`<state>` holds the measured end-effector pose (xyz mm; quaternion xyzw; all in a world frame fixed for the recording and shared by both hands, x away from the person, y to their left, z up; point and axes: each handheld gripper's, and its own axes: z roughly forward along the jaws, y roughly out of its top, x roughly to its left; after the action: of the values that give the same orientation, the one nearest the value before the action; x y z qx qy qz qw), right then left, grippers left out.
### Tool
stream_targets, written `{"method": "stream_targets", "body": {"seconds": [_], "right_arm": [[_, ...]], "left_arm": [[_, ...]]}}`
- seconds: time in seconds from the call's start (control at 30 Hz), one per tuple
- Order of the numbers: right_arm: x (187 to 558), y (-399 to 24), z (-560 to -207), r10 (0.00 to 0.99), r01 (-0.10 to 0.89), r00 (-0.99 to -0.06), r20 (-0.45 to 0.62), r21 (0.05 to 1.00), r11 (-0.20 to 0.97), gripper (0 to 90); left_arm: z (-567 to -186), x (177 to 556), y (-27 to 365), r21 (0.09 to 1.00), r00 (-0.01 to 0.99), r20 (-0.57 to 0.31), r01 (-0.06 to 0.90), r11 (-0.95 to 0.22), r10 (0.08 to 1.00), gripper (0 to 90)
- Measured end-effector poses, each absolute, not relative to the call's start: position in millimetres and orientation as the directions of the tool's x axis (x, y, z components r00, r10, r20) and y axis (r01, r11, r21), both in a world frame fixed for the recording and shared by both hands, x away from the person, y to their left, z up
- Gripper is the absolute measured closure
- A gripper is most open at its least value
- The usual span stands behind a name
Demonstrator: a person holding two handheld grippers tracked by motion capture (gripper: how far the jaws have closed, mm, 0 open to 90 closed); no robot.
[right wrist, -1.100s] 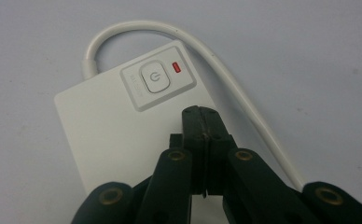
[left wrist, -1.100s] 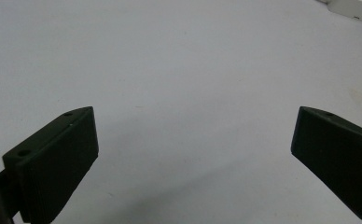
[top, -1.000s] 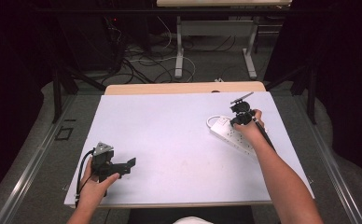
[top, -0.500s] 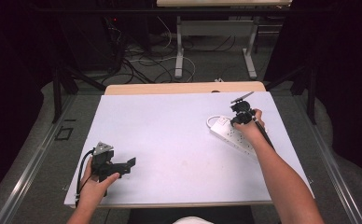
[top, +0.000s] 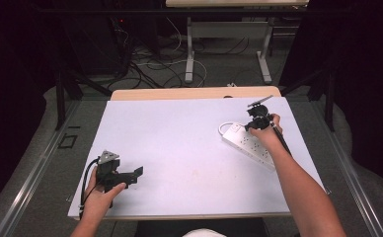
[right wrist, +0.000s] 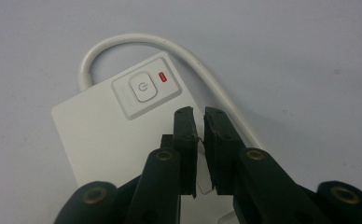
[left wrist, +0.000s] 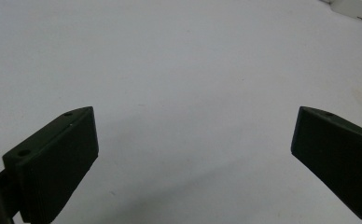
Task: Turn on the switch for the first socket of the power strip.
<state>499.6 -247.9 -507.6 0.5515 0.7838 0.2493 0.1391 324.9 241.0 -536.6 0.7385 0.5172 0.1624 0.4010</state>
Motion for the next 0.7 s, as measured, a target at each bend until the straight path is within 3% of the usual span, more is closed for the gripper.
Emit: {"method": "stream_targets", "body": {"seconds": [0.7], "right_arm": [[496.3, -254.1, -497.7, 0.943, 0.781, -0.326, 0.066, 0.580, 0.230, 64.0]], "left_arm": [[-537.8, 328.5, 239.5, 0.757, 0.416, -0.179, 0.637, -0.145, 0.892, 0.6]]}}
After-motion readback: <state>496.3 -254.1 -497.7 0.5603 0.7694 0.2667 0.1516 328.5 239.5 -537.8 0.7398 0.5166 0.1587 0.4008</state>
